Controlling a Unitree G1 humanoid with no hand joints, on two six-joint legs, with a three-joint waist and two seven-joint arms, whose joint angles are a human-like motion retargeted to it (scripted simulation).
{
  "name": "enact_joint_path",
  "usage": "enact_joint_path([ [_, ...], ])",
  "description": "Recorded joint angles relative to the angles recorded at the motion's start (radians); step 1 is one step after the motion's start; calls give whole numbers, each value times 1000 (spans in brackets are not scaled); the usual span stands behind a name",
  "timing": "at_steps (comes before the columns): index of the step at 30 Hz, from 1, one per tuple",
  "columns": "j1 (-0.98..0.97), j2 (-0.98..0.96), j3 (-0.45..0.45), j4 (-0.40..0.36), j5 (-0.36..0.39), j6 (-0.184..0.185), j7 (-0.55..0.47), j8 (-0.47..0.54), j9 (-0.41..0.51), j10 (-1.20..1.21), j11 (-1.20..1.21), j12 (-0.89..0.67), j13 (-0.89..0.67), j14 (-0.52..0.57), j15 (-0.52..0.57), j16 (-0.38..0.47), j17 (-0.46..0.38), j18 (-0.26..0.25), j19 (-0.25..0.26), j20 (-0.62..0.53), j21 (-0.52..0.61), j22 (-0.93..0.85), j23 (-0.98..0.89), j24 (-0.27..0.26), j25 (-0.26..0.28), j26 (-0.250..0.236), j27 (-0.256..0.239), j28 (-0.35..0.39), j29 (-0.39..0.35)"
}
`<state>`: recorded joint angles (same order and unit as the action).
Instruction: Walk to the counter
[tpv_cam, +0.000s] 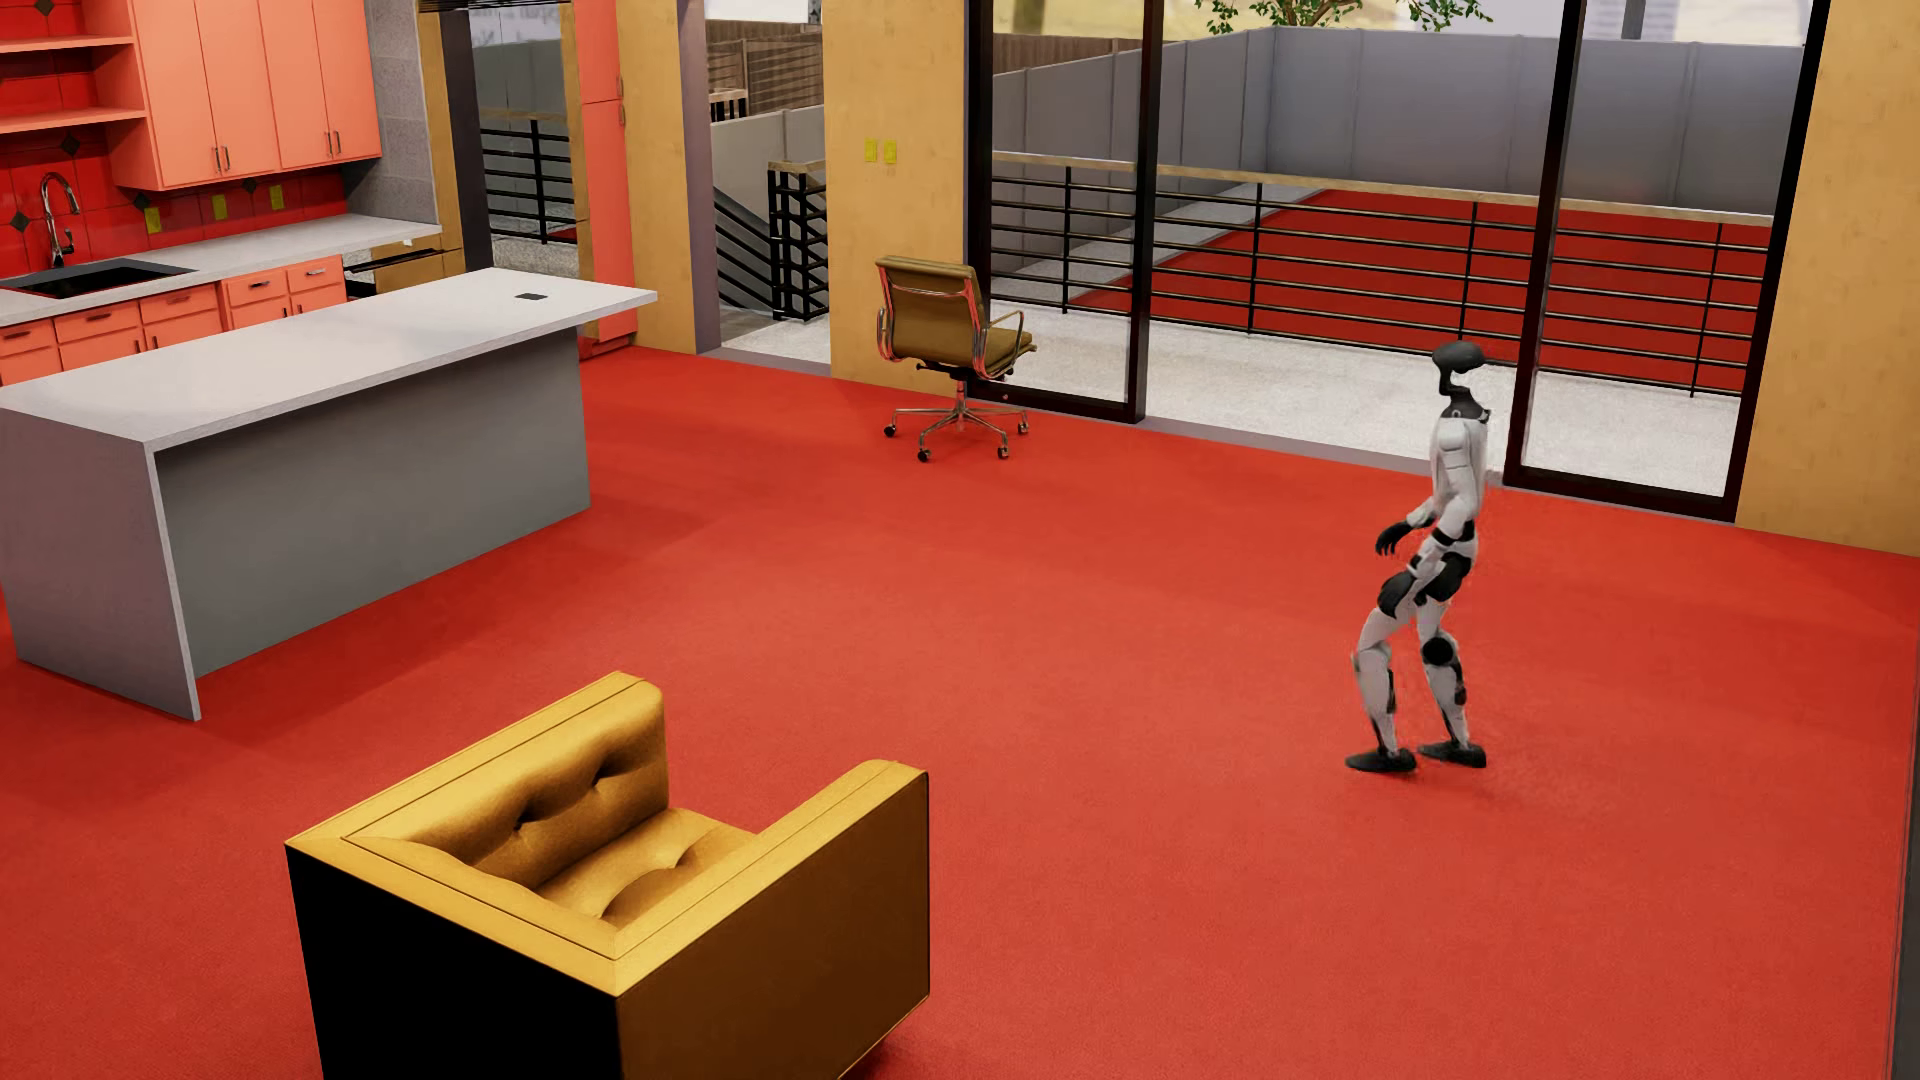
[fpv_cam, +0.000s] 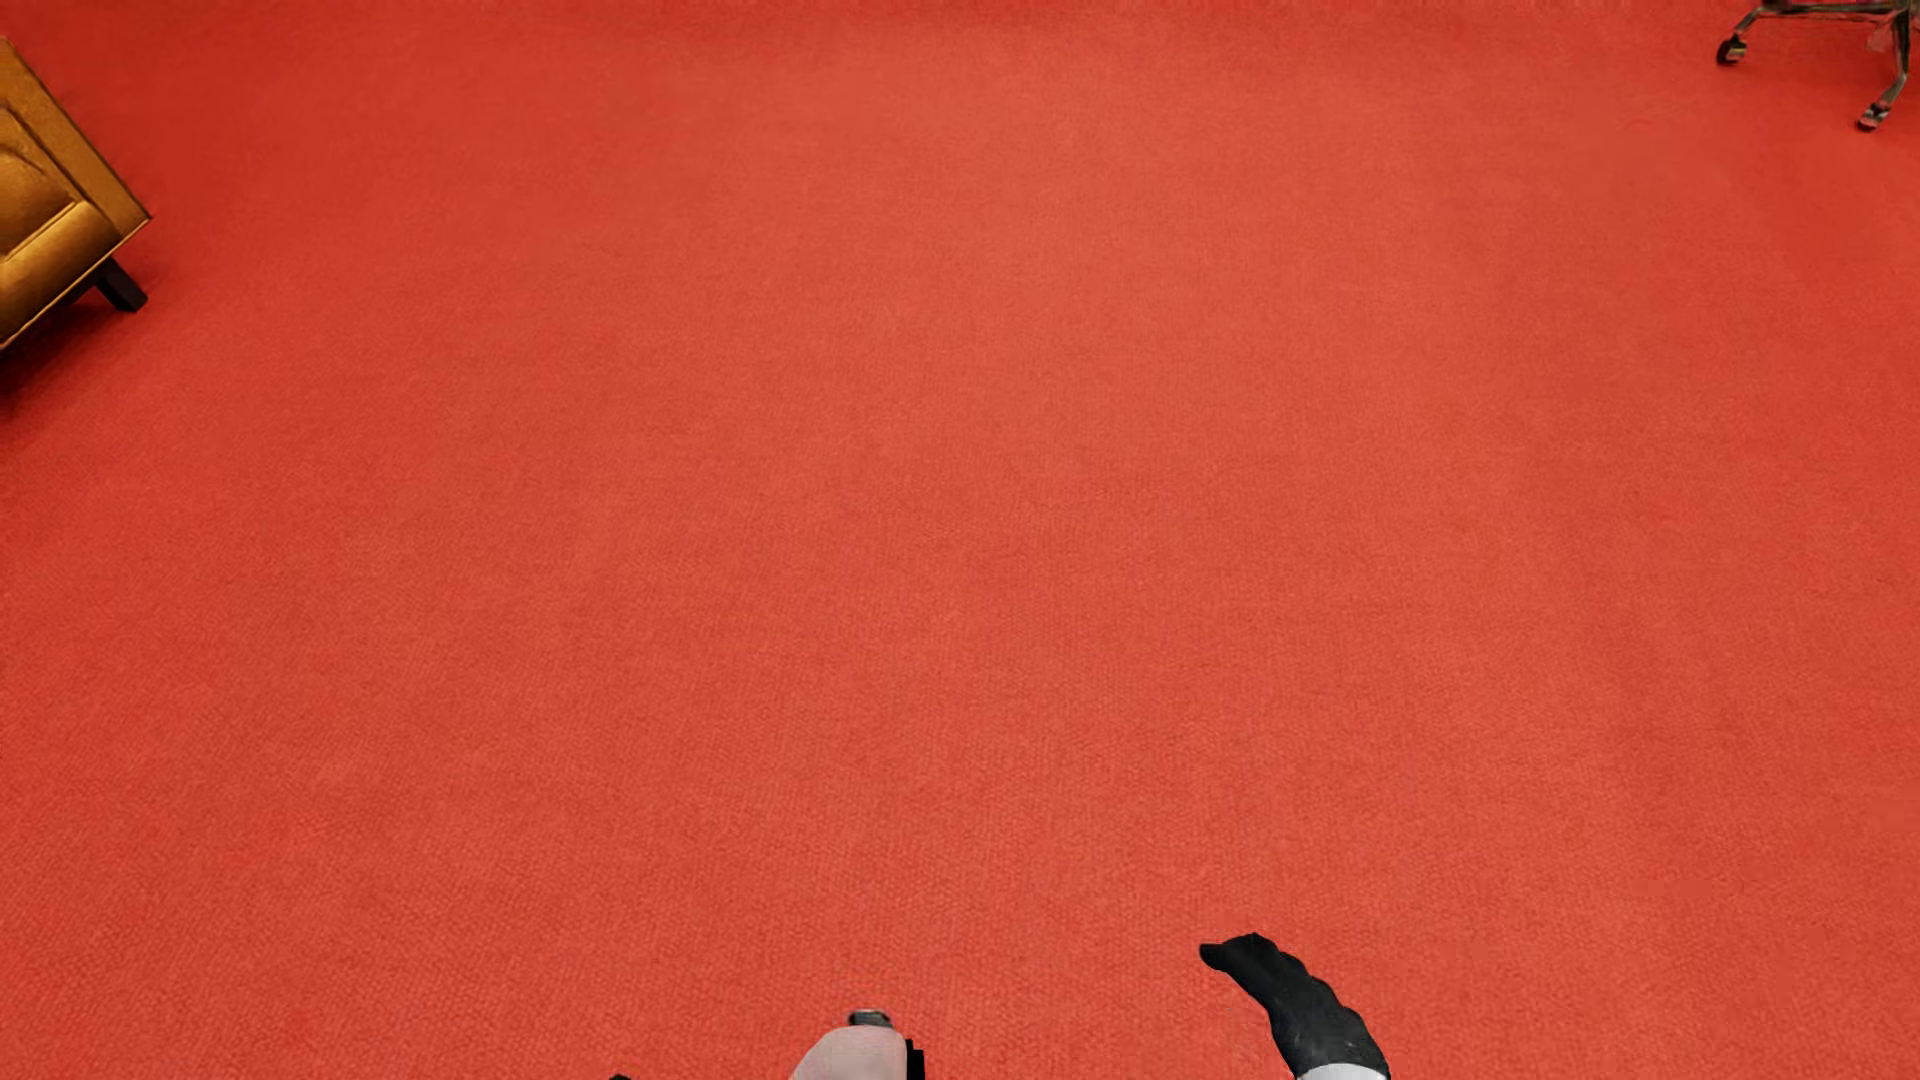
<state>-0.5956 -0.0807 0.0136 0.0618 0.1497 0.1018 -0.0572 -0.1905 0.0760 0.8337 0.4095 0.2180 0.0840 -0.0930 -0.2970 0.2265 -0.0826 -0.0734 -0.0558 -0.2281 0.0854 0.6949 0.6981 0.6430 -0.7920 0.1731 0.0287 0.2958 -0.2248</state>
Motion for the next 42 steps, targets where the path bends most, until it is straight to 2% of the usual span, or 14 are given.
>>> enact_joint_path([
  [3,1,125,35,4,13,-7,88,30,-20,-529,-102,30,-21,69,3,-35,-26,31,8,61,61,-2,-21,54,-32,-4,-5,13,-33],
  [4,2,163,46,-5,19,-11,84,44,-28,-642,-120,37,-28,69,5,-35,-30,-6,12,65,81,8,-13,80,-35,-13,4,6,-39],
  [8,-2,297,84,-70,-13,-44,31,104,-57,-513,-92,57,-15,240,69,-45,-38,86,41,68,91,79,81,175,-20,-52,75,-34,10],
  [11,60,231,95,-130,-102,-97,76,117,-56,-417,192,6,67,176,337,-93,-41,110,161,132,44,179,126,199,-10,-36,145,-39,43],
  [13,133,56,94,-166,-204,-129,112,105,-44,-429,528,-14,100,118,576,-120,-88,122,289,154,113,200,113,202,-40,-59,108,-13,128],
  [14,168,-38,88,-185,-265,-145,127,92,-37,-435,667,-36,112,91,625,-130,-128,127,304,145,152,202,84,210,-60,-77,74,-13,174],
  [16,242,-216,66,-228,-333,-172,137,104,-22,-443,825,-102,146,35,482,-139,-164,138,272,98,157,203,2,243,-61,-111,54,-26,195],
  [20,376,-461,15,-276,-362,-193,101,124,-9,-408,634,-260,237,-99,167,-150,-94,151,187,8,-37,195,-147,279,62,-136,96,-42,54],
  [23,490,-517,-18,-268,-349,-188,64,80,-15,-449,187,-340,228,-160,169,-147,-78,152,151,-47,-33,156,-134,264,58,-160,113,-37,64],
  [27,653,-515,-51,-258,-297,-177,19,111,-33,-503,-219,-393,221,-205,208,-161,-90,148,268,-131,-3,143,-72,242,-21,-168,107,-30,106],
  [31,750,-526,-67,-202,-246,-147,14,110,-51,-383,42,-337,222,-104,381,-159,-29,112,108,-140,-71,165,17,240,-4,-115,139,-39,62],
  [36,451,-371,-69,-27,-126,-57,15,-2,-49,278,114,-240,165,372,184,-74,24,-80,28,-187,-86,223,88,270,-18,-60,117,-118,35],
  [39,214,-245,-53,-17,-61,-22,-7,-22,-35,445,92,-136,87,225,97,-15,21,-48,8,-131,-61,133,102,201,-31,-72,86,-115,22],
  [42,47,-109,-21,-43,-16,-11,-35,-3,-26,260,50,-45,8,30,25,-11,10,7,-1,-46,-20,67,87,136,-43,-37,49,-80,24],
])
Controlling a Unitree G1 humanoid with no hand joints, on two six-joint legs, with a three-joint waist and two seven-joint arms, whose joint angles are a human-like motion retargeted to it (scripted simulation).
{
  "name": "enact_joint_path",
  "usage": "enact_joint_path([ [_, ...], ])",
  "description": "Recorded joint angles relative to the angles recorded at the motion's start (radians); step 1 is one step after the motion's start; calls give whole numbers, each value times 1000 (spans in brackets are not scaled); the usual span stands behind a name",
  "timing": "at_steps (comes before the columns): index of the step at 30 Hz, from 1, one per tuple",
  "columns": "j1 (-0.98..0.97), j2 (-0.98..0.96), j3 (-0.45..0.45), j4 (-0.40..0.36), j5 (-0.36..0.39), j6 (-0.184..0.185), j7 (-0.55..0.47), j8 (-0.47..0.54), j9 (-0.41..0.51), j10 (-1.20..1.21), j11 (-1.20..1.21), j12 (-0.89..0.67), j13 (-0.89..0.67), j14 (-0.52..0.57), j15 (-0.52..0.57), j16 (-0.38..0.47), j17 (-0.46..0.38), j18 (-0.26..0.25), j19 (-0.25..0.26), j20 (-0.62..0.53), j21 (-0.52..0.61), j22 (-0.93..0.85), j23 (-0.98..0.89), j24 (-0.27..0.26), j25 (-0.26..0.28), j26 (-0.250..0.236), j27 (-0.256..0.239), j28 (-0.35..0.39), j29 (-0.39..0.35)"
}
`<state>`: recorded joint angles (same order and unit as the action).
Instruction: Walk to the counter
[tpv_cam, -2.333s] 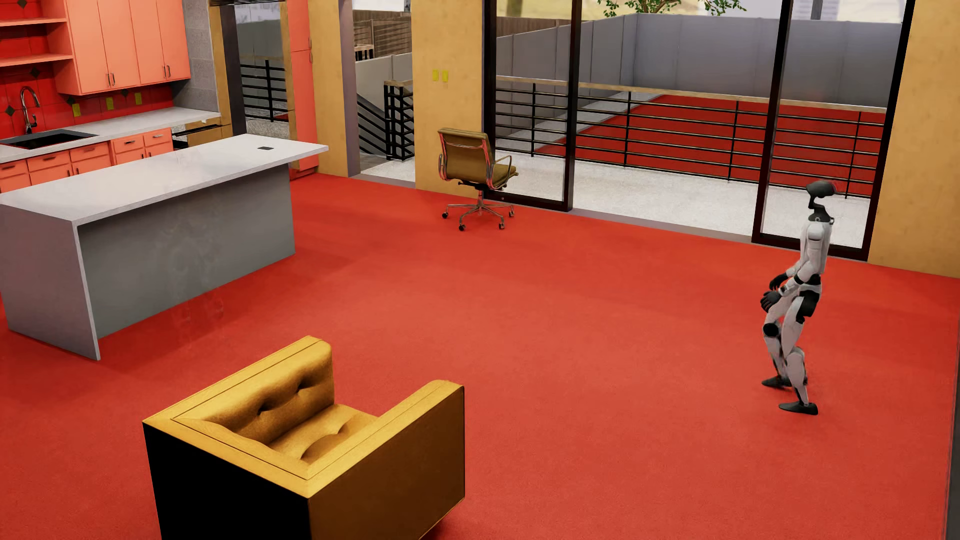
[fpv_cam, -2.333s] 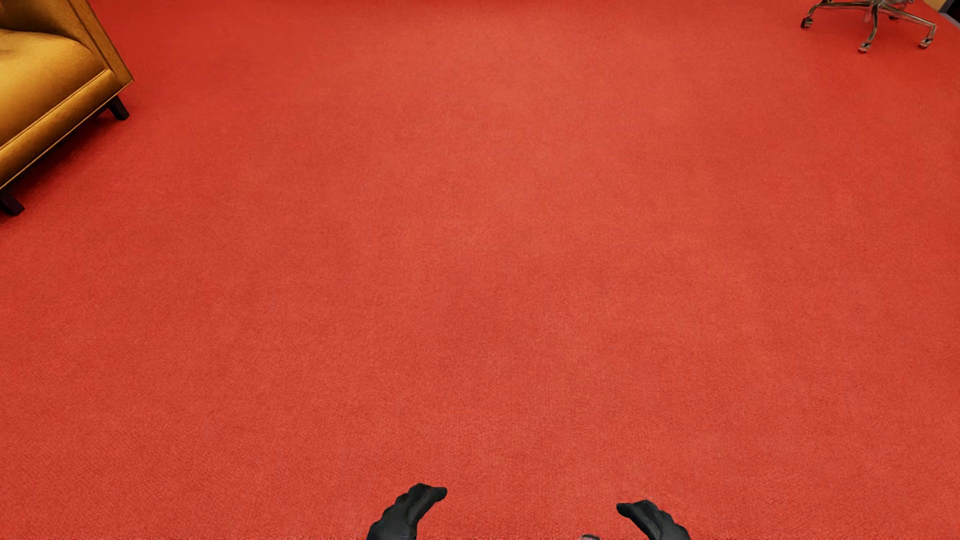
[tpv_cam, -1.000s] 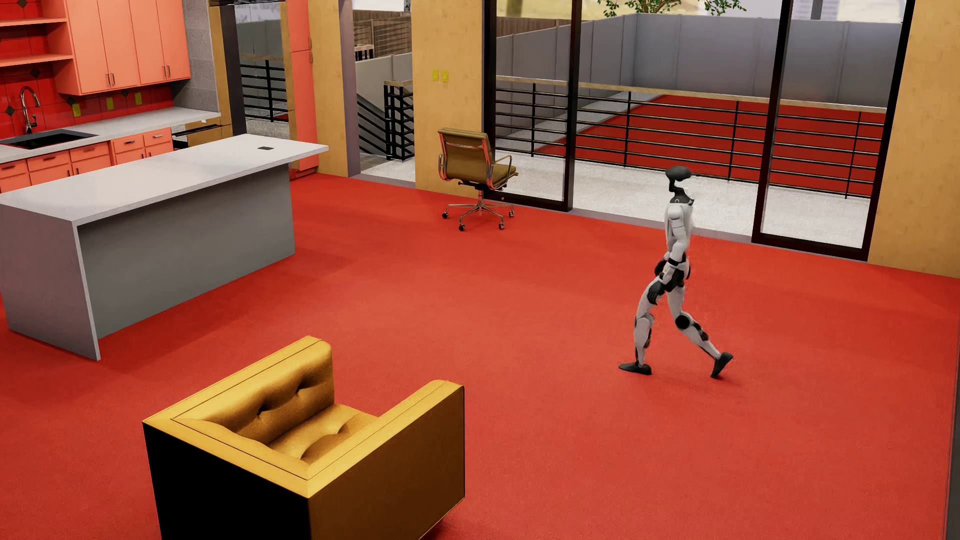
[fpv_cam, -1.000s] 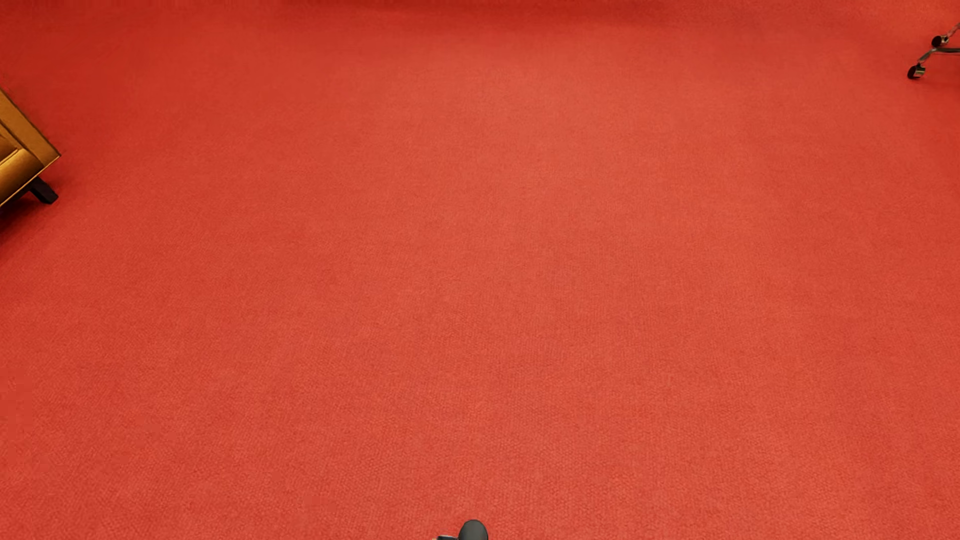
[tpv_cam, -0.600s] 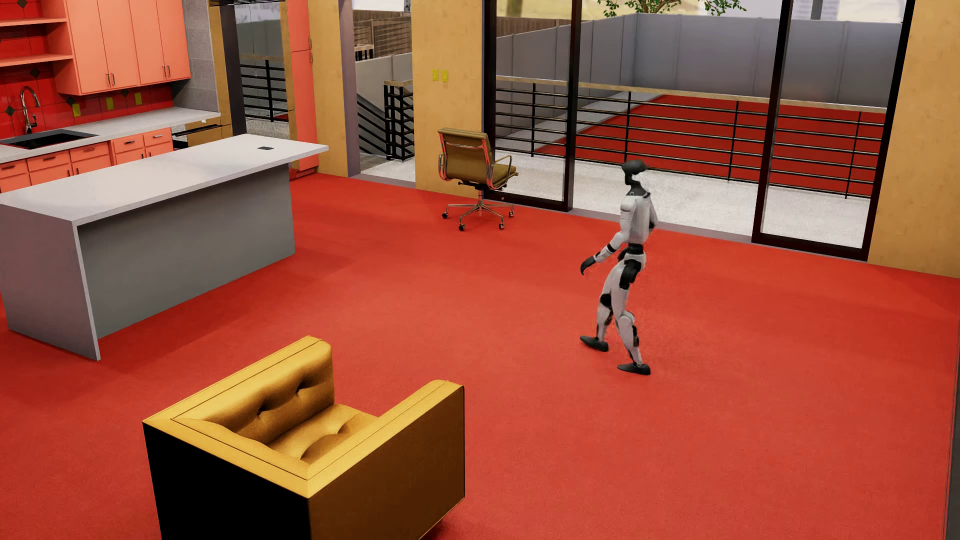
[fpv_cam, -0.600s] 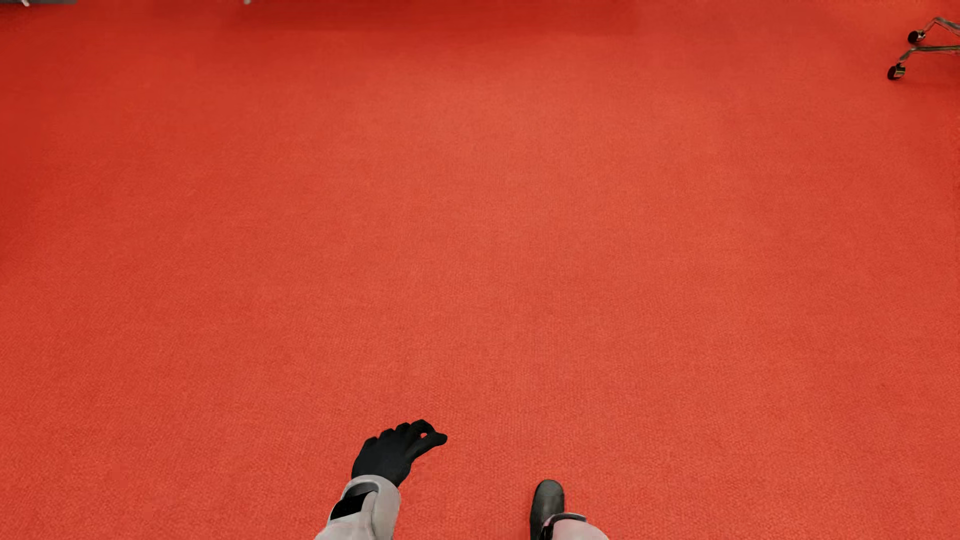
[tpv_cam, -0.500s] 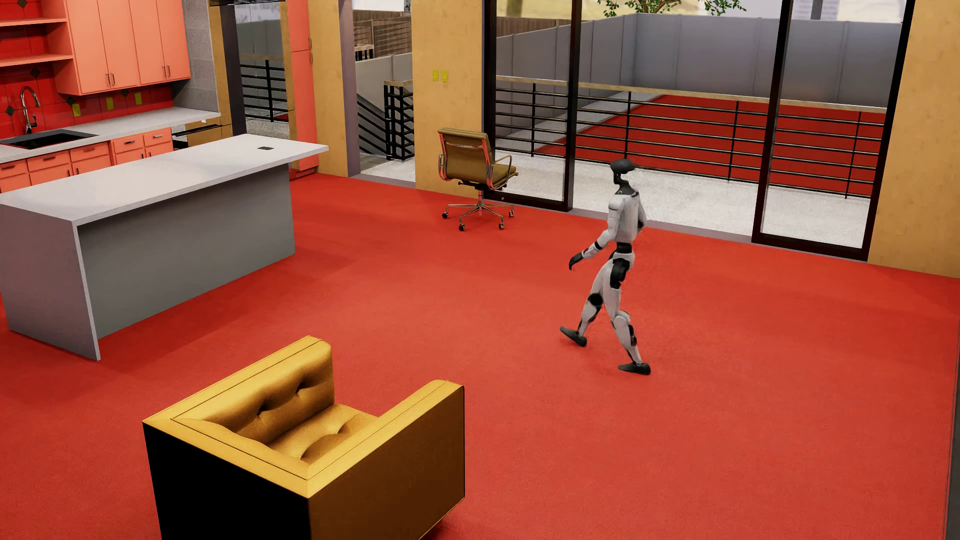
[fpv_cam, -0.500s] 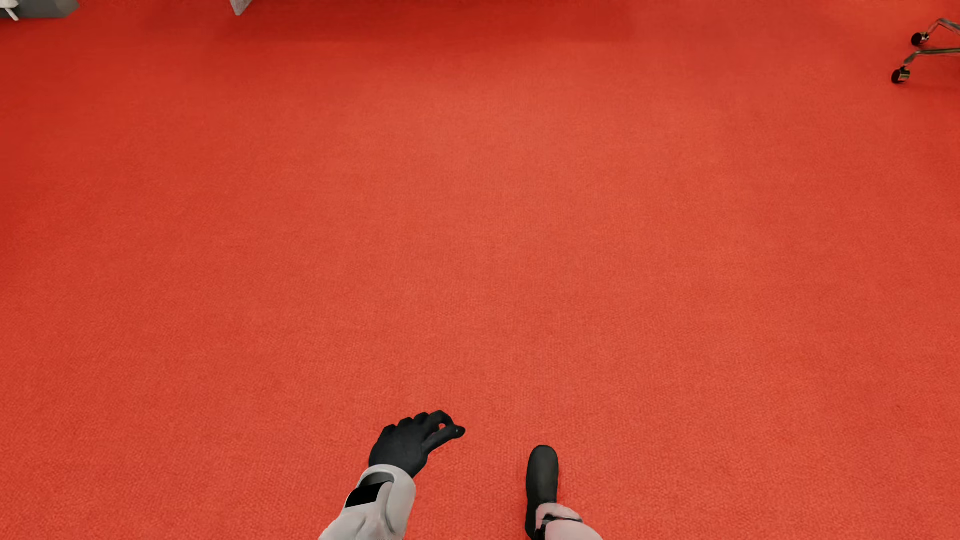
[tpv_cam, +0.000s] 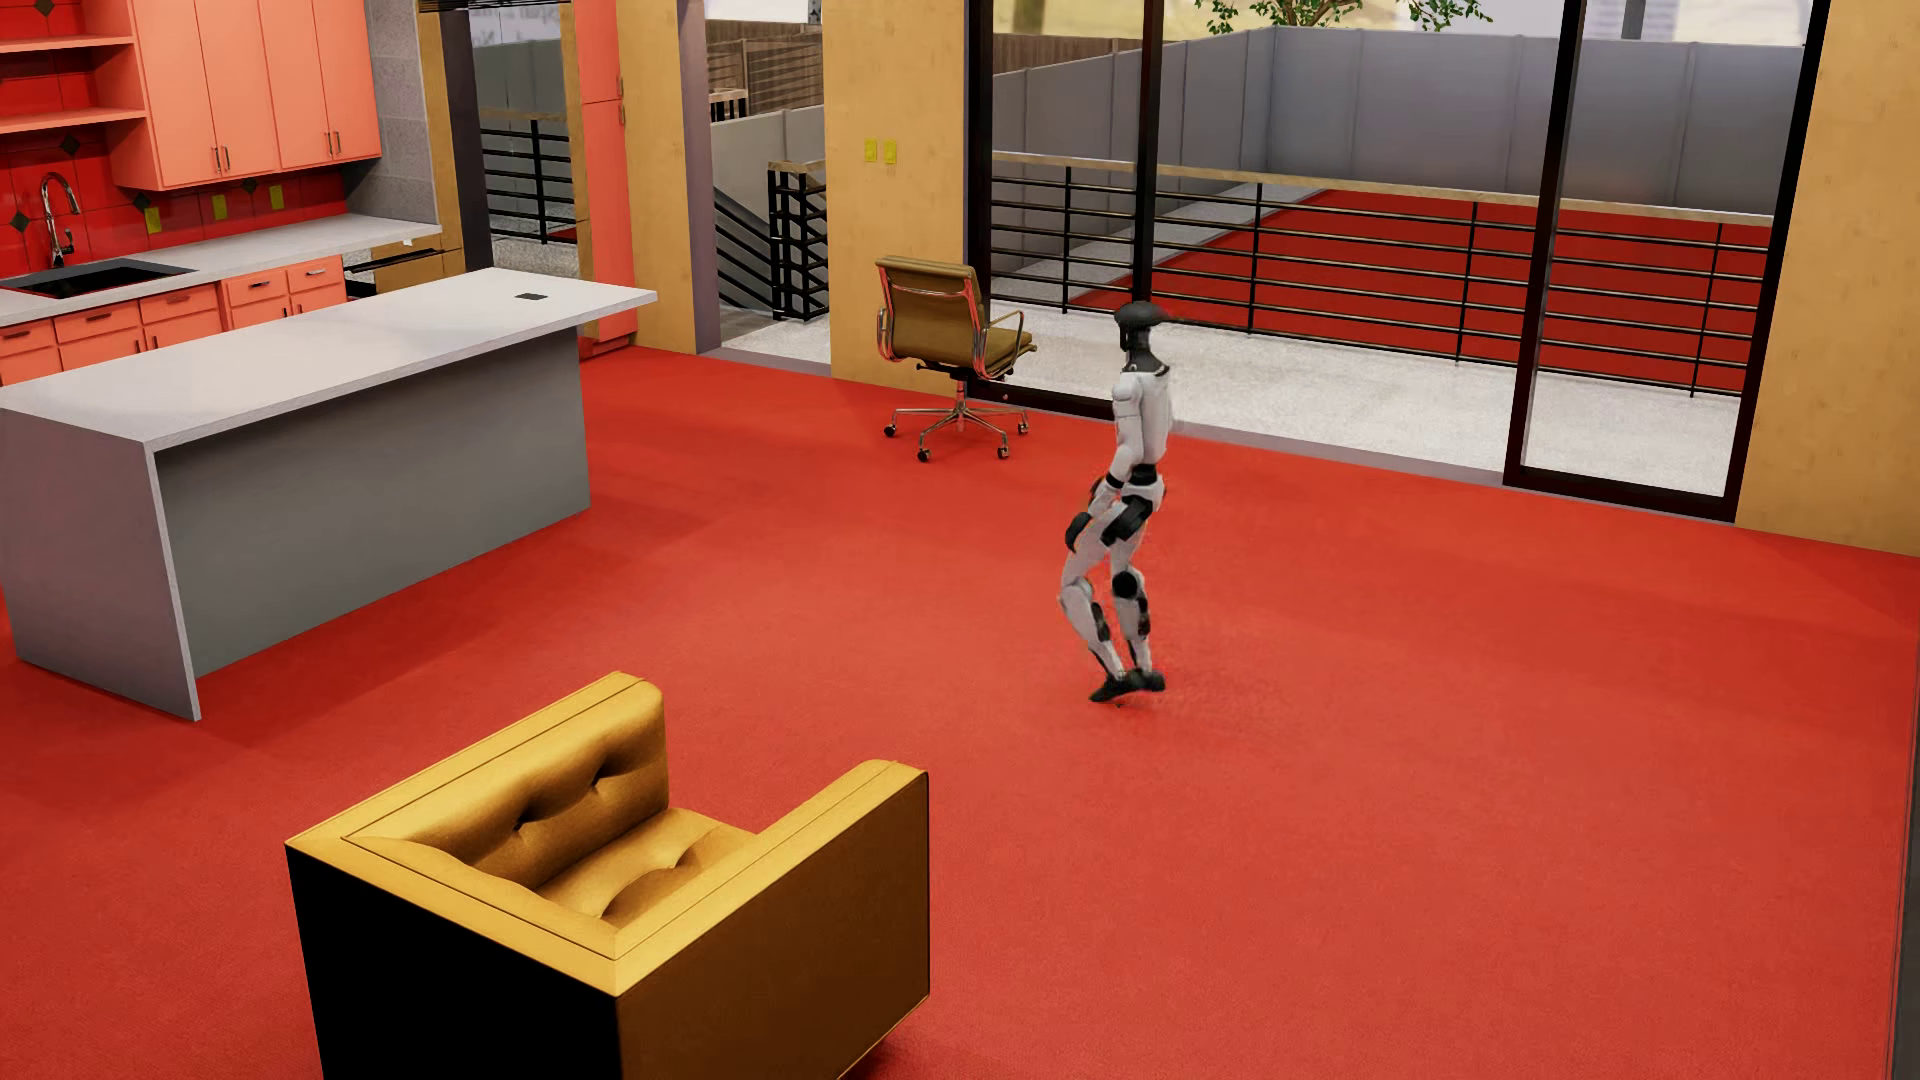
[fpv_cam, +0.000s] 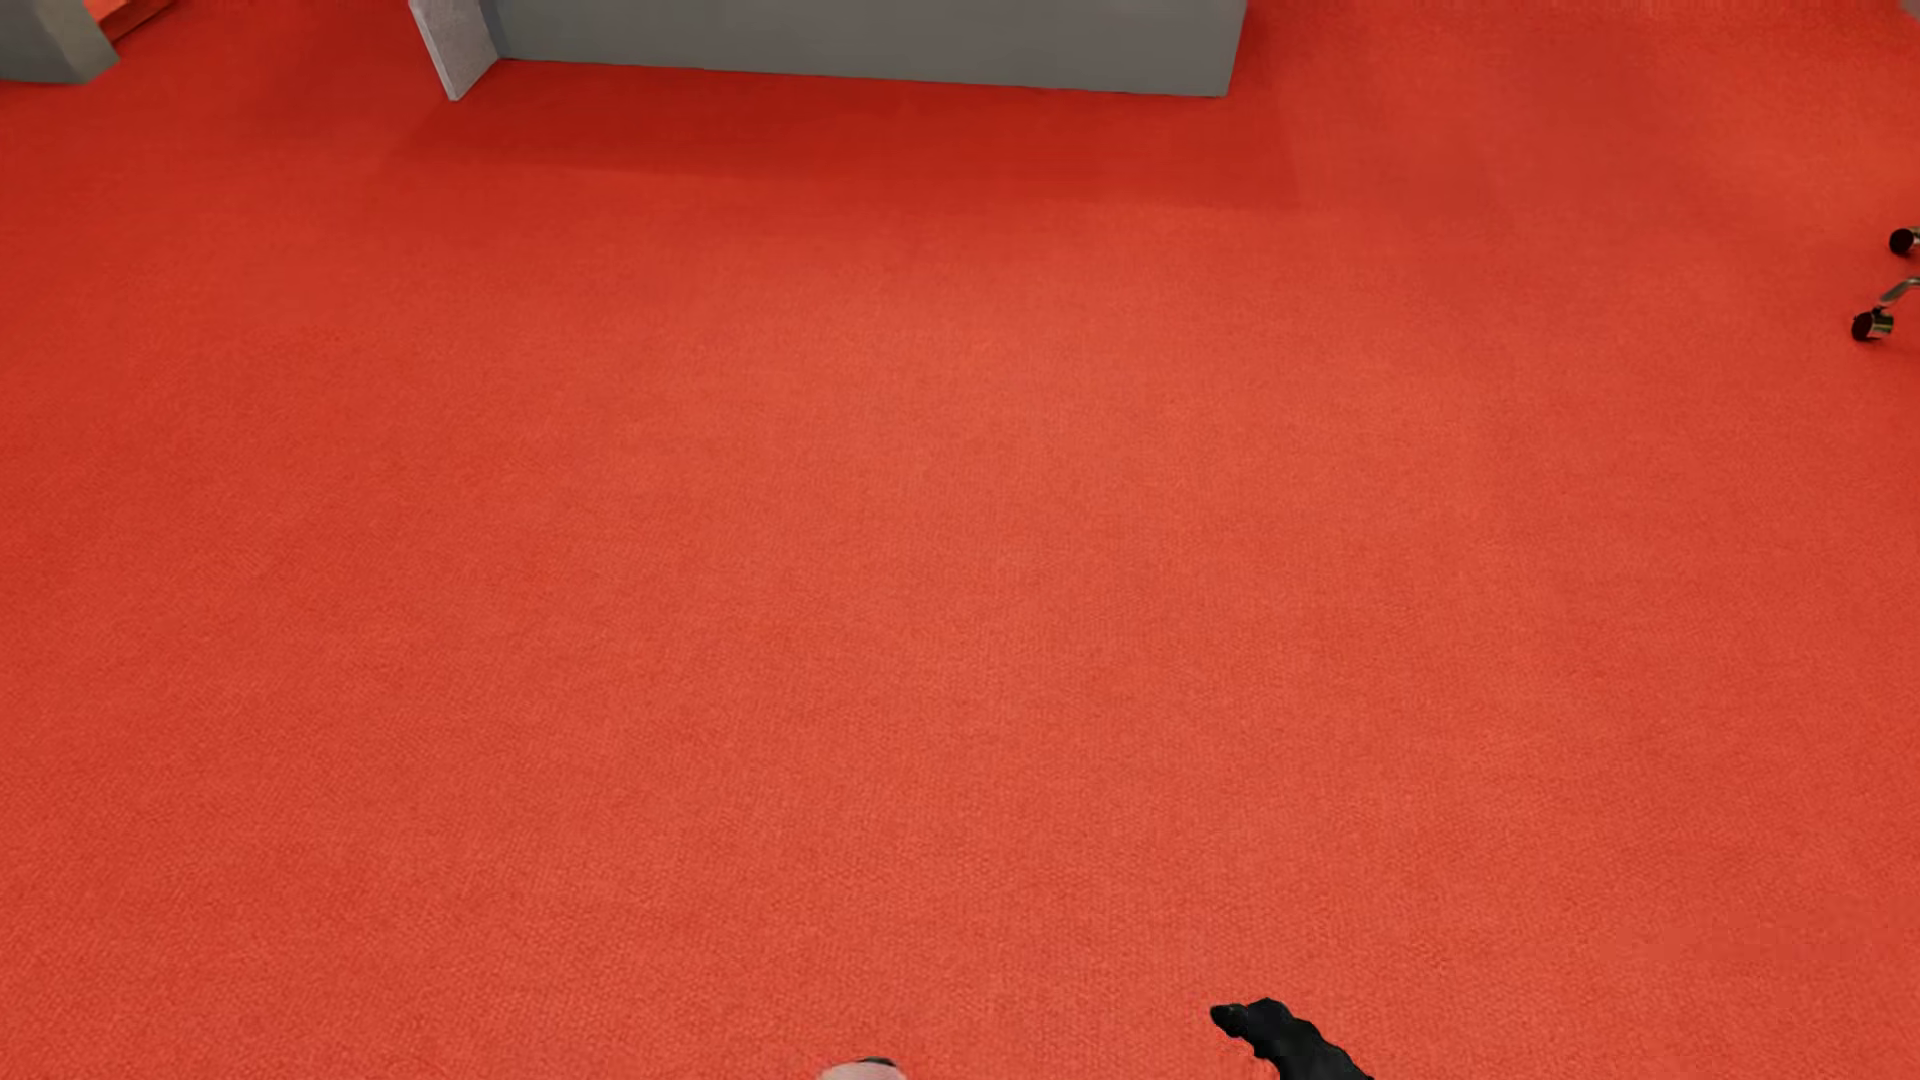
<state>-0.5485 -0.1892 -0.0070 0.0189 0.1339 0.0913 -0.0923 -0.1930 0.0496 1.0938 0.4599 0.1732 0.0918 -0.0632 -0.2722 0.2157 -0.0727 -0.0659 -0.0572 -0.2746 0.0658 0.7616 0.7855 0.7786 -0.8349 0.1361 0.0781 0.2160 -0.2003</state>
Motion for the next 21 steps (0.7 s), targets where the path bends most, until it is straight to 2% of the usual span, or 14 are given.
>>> enact_joint_path([
  [1,-31,45,12,-4,9,0,-4,11,1,-134,-22,19,-24,-30,-17,-4,-8,24,-2,24,18,-6,-12,-12,0,9,-9,9,2],
  [3,-57,131,36,14,25,0,27,36,-1,-465,-70,48,-68,-7,-45,-13,-20,56,-4,57,54,-2,-31,-15,1,21,-17,20,7],
  [5,-32,225,56,19,33,-4,67,64,-7,-818,-134,68,-98,50,-51,-21,-28,32,-2,62,85,15,-41,3,8,18,-21,26,16],
  [6,-25,265,65,15,36,-7,73,76,-9,-910,-145,76,-106,41,-59,-20,-30,19,1,59,99,27,-43,15,9,11,-18,27,20],
  [7,-26,297,72,9,35,-10,75,87,-11,-906,-138,81,-108,47,-67,-20,-33,3,2,53,113,41,-44,28,5,4,-3,27,23],
  [8,-36,329,80,-4,32,-15,63,97,-13,-834,-114,84,-104,69,-64,-20,-36,35,4,49,127,58,-44,42,-6,-1,26,25,23],
  [9,-37,360,87,-25,18,-23,57,109,-17,-772,-92,86,-93,137,-46,-29,-41,98,2,50,140,77,-41,54,-20,-1,63,26,20],
  [11,6,384,92,-54,-33,-52,86,112,-26,-691,21,82,-46,193,79,-63,-45,72,45,83,141,123,-15,59,-25,17,124,30,20],
  [13,65,287,93,-100,-106,-89,120,120,-27,-653,297,55,4,123,321,-101,-46,110,135,113,110,160,34,58,6,31,149,32,58],
  [15,135,110,91,-139,-204,-125,160,128,-20,-657,611,16,30,58,560,-126,-79,117,290,113,143,155,59,73,4,11,125,35,138],
  [16,173,20,86,-158,-238,-143,170,133,-15,-665,718,-12,44,29,573,-134,-112,123,299,111,180,148,46,81,-12,-6,91,36,175],
  [17,205,-68,80,-178,-261,-158,176,140,-10,-662,791,-36,64,0,501,-136,-138,129,302,103,206,142,14,86,-28,-29,70,39,193],
  [18,240,-145,72,-198,-288,-171,175,139,-5,-659,821,-71,92,-31,413,-139,-155,134,268,91,205,142,-27,93,-26,-42,58,38,193],
  [21,347,-314,44,-235,-326,-189,144,139,1,-651,652,-206,171,-124,205,-147,-120,147,194,34,101,156,-131,130,56,-51,72,25,123],
])
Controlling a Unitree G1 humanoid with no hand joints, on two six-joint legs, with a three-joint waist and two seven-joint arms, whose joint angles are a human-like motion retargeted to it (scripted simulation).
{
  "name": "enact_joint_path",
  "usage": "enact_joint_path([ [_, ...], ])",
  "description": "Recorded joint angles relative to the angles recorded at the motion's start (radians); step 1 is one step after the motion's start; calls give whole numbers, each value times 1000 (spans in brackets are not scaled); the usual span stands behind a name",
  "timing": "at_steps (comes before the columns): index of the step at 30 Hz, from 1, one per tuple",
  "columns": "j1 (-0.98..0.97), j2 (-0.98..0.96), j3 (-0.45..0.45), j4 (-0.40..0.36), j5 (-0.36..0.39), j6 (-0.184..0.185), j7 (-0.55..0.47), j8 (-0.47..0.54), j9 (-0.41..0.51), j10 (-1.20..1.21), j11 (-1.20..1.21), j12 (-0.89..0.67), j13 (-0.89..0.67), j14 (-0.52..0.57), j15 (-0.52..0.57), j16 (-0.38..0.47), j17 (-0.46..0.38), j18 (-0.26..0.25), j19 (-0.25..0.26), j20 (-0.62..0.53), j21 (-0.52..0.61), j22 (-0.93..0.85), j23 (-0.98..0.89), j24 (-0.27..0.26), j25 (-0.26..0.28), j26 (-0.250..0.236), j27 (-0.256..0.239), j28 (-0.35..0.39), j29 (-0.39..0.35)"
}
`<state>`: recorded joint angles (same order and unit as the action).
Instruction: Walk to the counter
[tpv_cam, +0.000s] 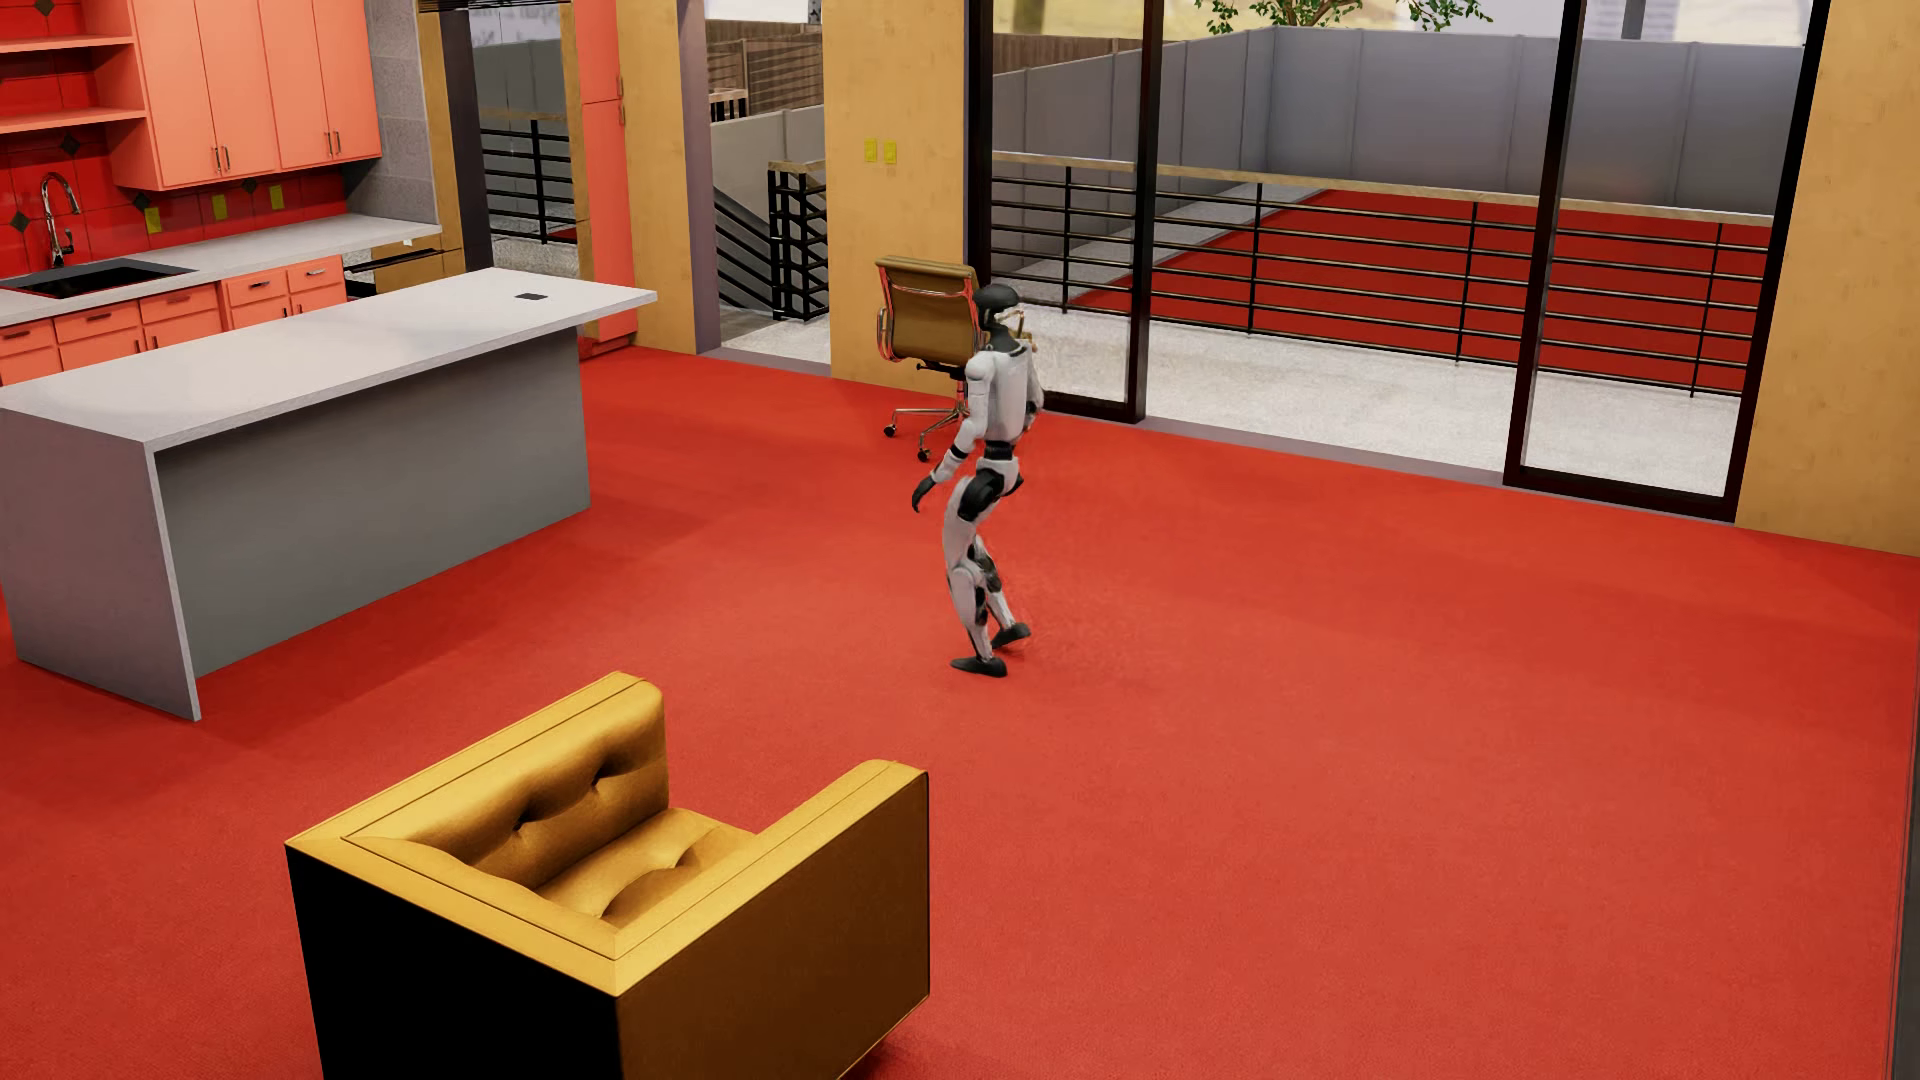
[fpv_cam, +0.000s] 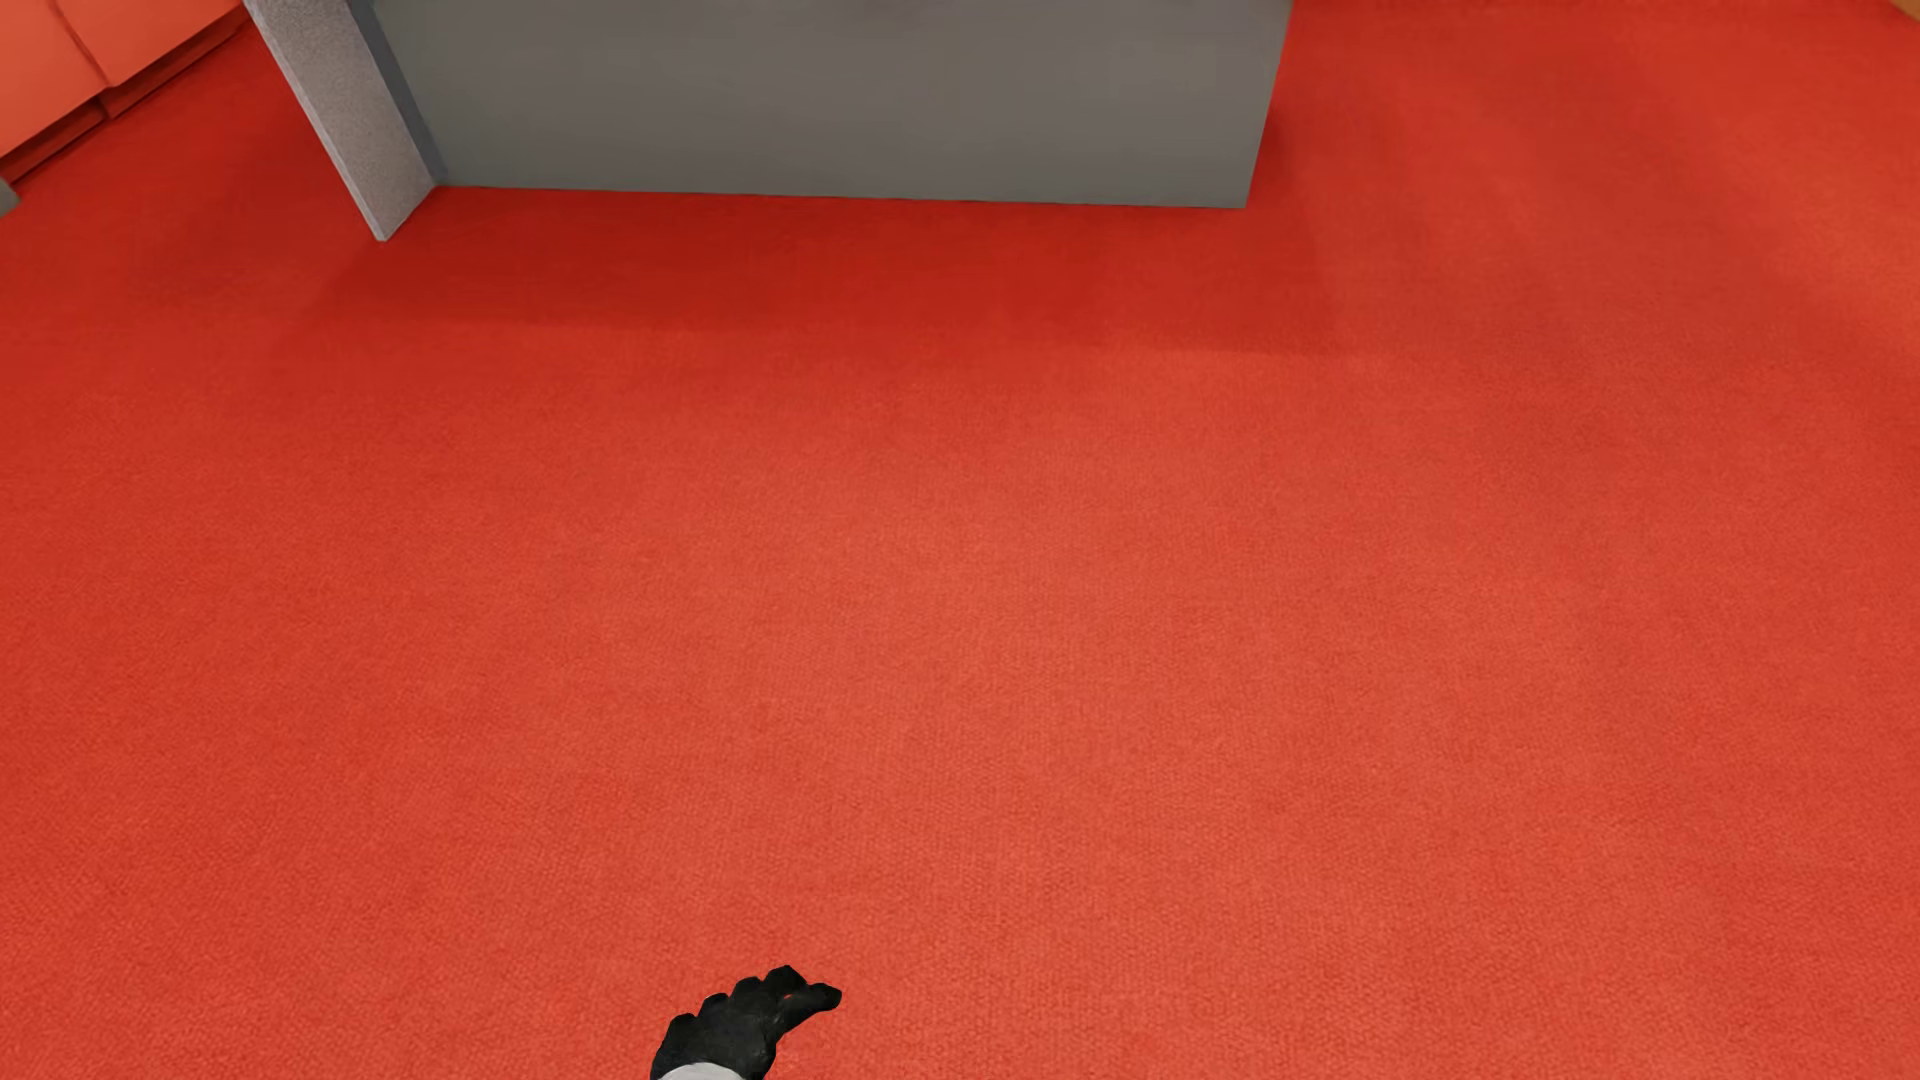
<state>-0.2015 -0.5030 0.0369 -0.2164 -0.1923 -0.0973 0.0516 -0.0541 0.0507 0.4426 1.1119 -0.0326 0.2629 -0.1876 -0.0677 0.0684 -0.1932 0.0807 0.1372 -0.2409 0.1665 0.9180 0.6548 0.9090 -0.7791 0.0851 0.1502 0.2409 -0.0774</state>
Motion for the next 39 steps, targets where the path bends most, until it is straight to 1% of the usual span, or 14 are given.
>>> enact_joint_path([
  [3,112,-61,-26,-6,4,1,-42,-25,-6,-39,-446,-84,0,-63,-37,-1,21,4,-55,-45,-33,-25,7,-3,18,-30,19,2,-34],
  [7,264,-67,-46,-4,45,14,-81,-28,-23,-110,-921,-117,-26,-110,-9,-12,21,-3,67,-104,-41,-68,45,-45,-28,-60,28,4,21],
  [12,386,-65,-66,69,142,62,-100,-2,-48,8,-648,-22,-32,8,125,-21,80,-55,-102,-84,-103,25,97,-67,-39,30,46,25,-10],
  [16,139,62,-91,206,219,129,-122,-115,-42,570,-599,29,-44,443,-20,55,136,-316,-179,-145,-157,119,149,21,-35,50,17,-31,-34],
  [18,-43,148,-94,261,249,157,-122,-164,-34,793,-617,38,-71,413,-77,110,138,-289,-189,-141,-145,79,163,15,-57,16,-13,-39,-40],
  [20,-190,236,-80,265,282,175,-123,-175,-24,843,-634,83,-124,302,-132,147,132,-248,-190,-59,-120,-22,181,-57,-88,6,-24,-25,-35],
  [24,-373,395,-27,251,331,190,-127,-139,-16,487,-677,175,-207,90,-221,148,113,-162,-196,90,-86,-207,141,-174,-108,13,-66,25,-42],
  [28,-350,558,19,264,358,191,-58,-79,-23,-183,-777,216,-251,165,-240,120,90,-140,-191,71,-49,-228,85,-129,-71,17,-82,60,-64],
  [30,-340,626,34,251,363,186,-46,-45,-28,-244,-770,239,-255,172,-251,102,89,-146,-183,75,-32,-196,80,-102,-64,17,-80,80,-92],
  [31,-343,655,41,237,356,181,-57,-26,-31,-190,-755,251,-247,232,-243,86,88,-81,-177,84,-27,-171,82,-96,-63,19,-75,88,-102],
  [33,-313,700,49,215,321,158,-43,-4,-40,-100,-689,275,-204,323,-162,49,94,-52,-157,101,-47,-110,92,-87,-43,27,-56,97,-111],
  [35,-268,660,50,178,264,122,-12,14,-45,-43,-501,278,-145,280,26,23,99,-32,-54,97,-73,-34,121,-70,-7,28,-31,90,-93],
  [38,-180,423,51,121,123,73,46,-4,-38,-20,-45,231,-100,180,365,8,-5,-7,107,61,55,35,121,-18,-84,2,-86,79,9],
  [39,-152,335,47,101,83,58,55,-4,-32,-13,59,204,-83,149,369,6,-29,-3,109,46,67,42,95,-5,-90,-7,-96,80,18],
])
